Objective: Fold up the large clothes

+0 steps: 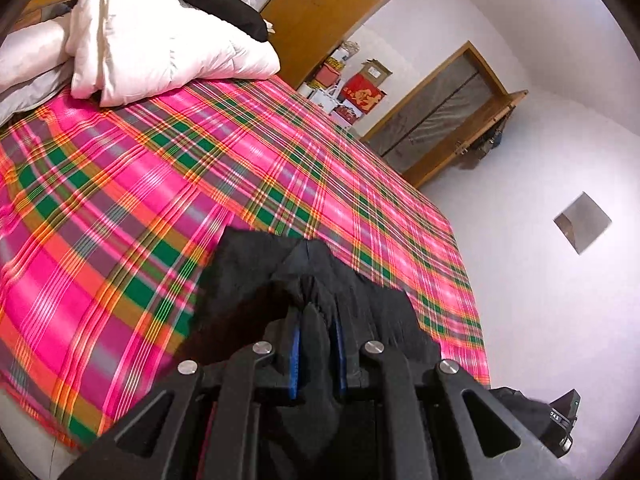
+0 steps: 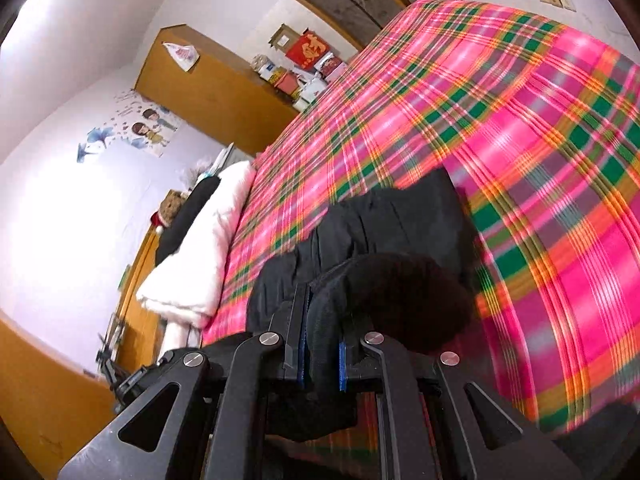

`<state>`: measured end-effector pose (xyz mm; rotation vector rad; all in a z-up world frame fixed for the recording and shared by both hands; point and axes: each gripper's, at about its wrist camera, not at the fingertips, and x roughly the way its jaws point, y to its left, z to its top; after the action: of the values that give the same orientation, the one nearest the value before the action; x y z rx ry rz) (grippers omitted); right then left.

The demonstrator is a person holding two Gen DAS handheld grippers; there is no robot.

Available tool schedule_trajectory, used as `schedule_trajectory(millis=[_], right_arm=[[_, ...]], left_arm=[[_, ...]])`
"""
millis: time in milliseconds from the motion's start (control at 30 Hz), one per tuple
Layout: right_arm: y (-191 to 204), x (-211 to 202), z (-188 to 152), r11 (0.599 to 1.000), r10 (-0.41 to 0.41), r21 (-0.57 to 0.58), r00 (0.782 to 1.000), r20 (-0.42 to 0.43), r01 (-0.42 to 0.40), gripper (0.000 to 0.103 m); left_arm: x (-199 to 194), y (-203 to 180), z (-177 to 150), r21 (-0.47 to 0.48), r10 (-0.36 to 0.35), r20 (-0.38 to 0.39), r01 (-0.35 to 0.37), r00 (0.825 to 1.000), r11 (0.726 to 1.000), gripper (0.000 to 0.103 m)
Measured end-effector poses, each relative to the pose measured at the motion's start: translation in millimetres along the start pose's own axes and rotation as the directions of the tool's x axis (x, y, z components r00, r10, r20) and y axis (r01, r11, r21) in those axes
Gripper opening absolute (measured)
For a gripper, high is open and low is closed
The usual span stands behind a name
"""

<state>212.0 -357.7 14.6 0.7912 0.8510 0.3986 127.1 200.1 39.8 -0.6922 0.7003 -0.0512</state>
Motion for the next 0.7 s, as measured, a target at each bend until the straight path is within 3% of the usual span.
schedule_trajectory(millis=[200,433,633,700], right_arm=[[-16,80,58,0.994,-0.076,0.070,0.995,-0.068,0.081,0.012],[-57,169,89,0.971,-0.152,0.159,0.972,-0.180,0.181,0.017],[-72,177,85,0.960,-0.130,0.225,0.975,-0.180,0.169,0.025],[-70,168,86,0.959,-0.104,0.244,0.980,-0.170,0.144,0.034]], left_arm=[[80,-4,40,-0.002,0.063,-0.044,-0.063,0.997,0.998,0.014],[180,29,57,-0.051,0.168,-0.165,-0.178,0.972,0.983,0.016],[209,39,59,-0.082,0.166,-0.211,-0.186,0.963,0.979,0.025],[207,41,61,-0.096,0.137,-0.232,-0.163,0.963,0.982,0.028]])
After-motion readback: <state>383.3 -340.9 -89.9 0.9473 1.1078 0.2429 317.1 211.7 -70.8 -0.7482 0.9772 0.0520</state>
